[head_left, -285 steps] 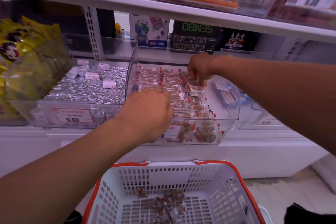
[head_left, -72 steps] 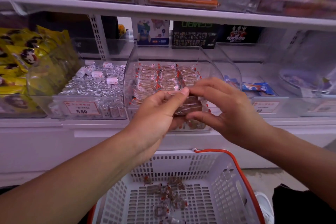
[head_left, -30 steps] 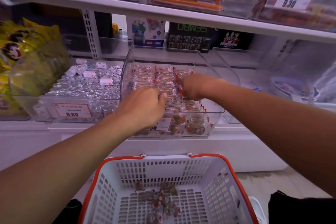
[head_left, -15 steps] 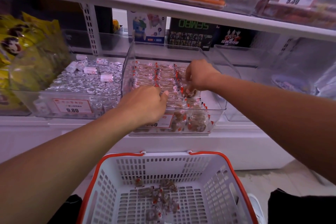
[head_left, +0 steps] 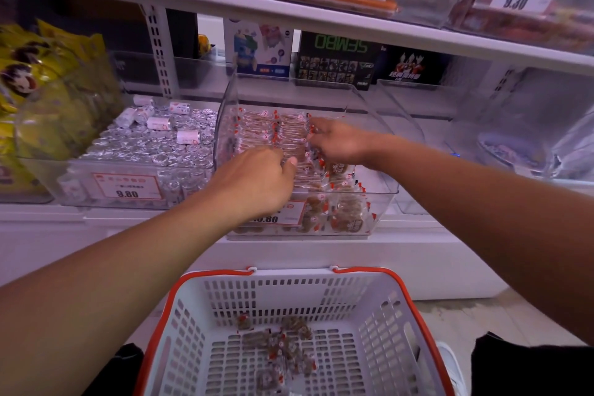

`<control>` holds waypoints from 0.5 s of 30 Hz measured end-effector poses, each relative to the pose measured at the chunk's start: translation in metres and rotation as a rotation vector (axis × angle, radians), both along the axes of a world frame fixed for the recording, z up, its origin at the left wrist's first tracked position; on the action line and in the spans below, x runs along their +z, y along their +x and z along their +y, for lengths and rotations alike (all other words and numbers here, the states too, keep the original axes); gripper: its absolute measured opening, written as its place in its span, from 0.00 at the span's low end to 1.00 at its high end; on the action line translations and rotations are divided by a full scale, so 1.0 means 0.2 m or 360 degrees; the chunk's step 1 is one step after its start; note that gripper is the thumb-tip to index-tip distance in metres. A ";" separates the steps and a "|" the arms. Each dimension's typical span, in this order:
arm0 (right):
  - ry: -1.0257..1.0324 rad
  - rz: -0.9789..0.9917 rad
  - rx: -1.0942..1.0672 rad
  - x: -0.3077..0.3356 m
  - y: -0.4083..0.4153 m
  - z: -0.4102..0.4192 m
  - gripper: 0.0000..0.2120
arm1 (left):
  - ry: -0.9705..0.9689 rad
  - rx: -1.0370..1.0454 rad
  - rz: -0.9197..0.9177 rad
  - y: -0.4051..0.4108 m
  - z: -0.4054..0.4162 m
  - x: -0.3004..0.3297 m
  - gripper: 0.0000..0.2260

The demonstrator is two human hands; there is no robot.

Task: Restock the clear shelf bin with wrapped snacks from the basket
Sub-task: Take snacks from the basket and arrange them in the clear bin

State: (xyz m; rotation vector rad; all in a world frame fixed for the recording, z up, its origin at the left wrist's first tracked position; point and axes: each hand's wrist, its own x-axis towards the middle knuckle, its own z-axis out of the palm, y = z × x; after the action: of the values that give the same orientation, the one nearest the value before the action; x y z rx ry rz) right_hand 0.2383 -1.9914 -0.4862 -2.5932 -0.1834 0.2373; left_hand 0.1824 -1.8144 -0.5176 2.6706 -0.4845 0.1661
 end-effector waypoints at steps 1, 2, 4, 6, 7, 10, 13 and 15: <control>0.0084 0.0088 -0.0019 -0.02 0.01 0.00 0.16 | 0.0010 0.0008 -0.0002 0.00 0.00 0.00 0.17; 0.0129 0.0124 -0.0037 -0.04 0.02 0.00 0.14 | 0.0017 0.0015 -0.0005 0.00 0.00 0.00 0.17; 0.0246 0.0161 -0.0058 -0.05 0.05 0.00 0.14 | 0.0021 0.0016 -0.0011 0.00 0.00 0.00 0.17; 0.0407 0.0236 -0.0110 -0.06 0.06 0.02 0.16 | 0.0009 0.0003 -0.0009 0.00 0.01 0.00 0.17; 0.0455 0.0254 -0.0133 -0.05 0.06 0.02 0.16 | -0.0012 0.0004 -0.0013 0.00 0.00 0.00 0.17; 0.0369 0.0065 -0.0142 -0.02 0.04 0.04 0.16 | -0.0267 0.0012 -0.0169 -0.02 0.00 0.03 0.15; 0.0244 -0.0775 -0.0217 0.02 -0.04 0.05 0.16 | -0.0486 -0.0178 -0.0588 -0.07 0.03 0.07 0.12; 0.0396 -0.1480 -0.0255 0.00 -0.21 0.05 0.16 | -0.0357 -0.0387 -0.0904 -0.10 0.07 0.08 0.13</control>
State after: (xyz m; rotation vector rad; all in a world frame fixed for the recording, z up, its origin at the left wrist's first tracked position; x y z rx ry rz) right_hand 0.1971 -1.9816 -0.4853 -2.2565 -0.2992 -0.9948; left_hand 0.1621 -1.8000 -0.5024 2.2950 -0.8963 0.8616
